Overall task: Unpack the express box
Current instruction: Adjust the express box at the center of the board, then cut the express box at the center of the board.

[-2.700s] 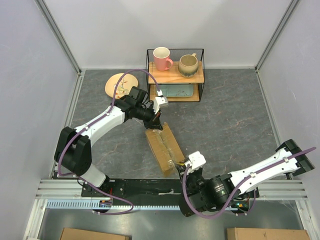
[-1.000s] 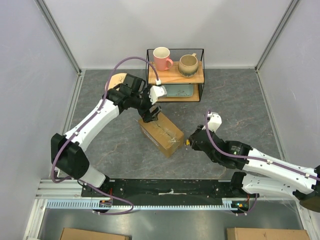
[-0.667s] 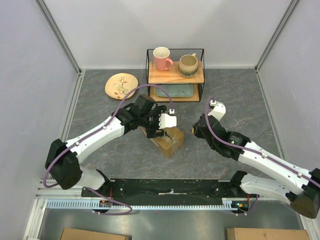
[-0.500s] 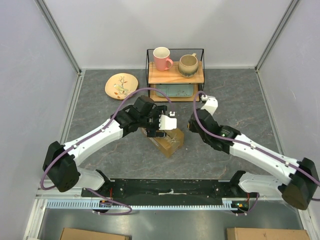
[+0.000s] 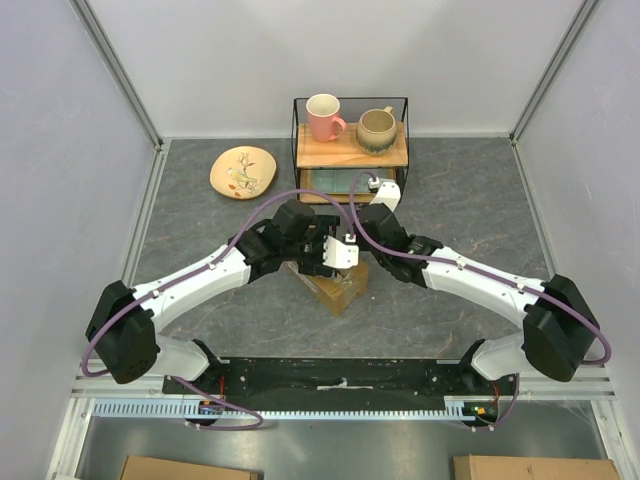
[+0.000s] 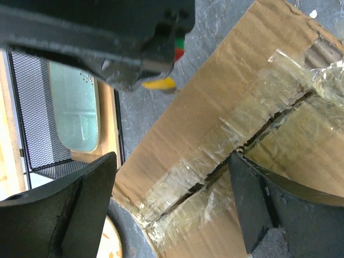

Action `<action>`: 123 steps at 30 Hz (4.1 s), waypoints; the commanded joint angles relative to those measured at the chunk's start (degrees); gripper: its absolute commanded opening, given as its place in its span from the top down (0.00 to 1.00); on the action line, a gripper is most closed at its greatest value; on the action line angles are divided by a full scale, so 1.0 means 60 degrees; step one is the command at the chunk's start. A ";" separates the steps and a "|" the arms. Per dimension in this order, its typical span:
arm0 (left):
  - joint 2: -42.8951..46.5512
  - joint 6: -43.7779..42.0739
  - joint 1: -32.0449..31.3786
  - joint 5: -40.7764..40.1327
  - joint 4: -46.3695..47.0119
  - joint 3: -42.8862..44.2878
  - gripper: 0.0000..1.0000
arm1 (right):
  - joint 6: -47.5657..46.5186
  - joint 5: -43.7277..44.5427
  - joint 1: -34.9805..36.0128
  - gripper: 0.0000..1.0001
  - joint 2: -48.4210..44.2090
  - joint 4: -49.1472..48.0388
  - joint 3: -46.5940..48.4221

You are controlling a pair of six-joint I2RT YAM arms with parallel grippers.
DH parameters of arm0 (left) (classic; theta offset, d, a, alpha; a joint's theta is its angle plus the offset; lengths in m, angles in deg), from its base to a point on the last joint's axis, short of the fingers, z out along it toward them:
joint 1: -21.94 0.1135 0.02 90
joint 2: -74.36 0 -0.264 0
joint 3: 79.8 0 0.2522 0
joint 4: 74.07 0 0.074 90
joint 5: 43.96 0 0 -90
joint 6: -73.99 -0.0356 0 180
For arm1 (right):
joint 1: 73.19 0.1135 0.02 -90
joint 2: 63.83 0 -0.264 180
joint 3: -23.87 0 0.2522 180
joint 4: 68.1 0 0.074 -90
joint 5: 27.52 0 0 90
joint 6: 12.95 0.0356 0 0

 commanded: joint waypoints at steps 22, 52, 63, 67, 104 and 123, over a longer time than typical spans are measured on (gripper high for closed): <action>0.0587 0.2080 -0.0529 -0.2017 0.0930 -0.0196 0.37 | 0.1151 -0.1597 -0.0019 1.00 0.0050 -0.1709 -0.1297; 0.1598 0.4248 0.0511 -0.1050 0.0476 -0.0576 0.70 | 0.0888 -0.1319 -0.0048 1.00 -0.0739 -0.1257 -0.1517; 0.2053 0.3399 0.3204 -0.0509 -0.0783 0.0316 0.64 | 0.0639 -0.1186 -0.0180 1.00 -0.1413 -0.0596 -0.1503; 0.1614 0.3354 0.4654 0.0544 -0.1326 0.0083 0.56 | -0.0063 -0.1756 -0.0166 1.00 -0.2028 -0.1107 -0.1648; -0.2679 0.5127 0.5580 0.3476 -0.1385 0.3468 0.41 | -1.0934 -0.1831 0.5679 1.00 0.1163 -0.3614 0.1237; -0.3118 0.5010 0.5170 0.3169 -0.1106 0.3408 0.35 | -1.5294 0.0189 0.6821 1.00 0.2628 -0.4871 0.0462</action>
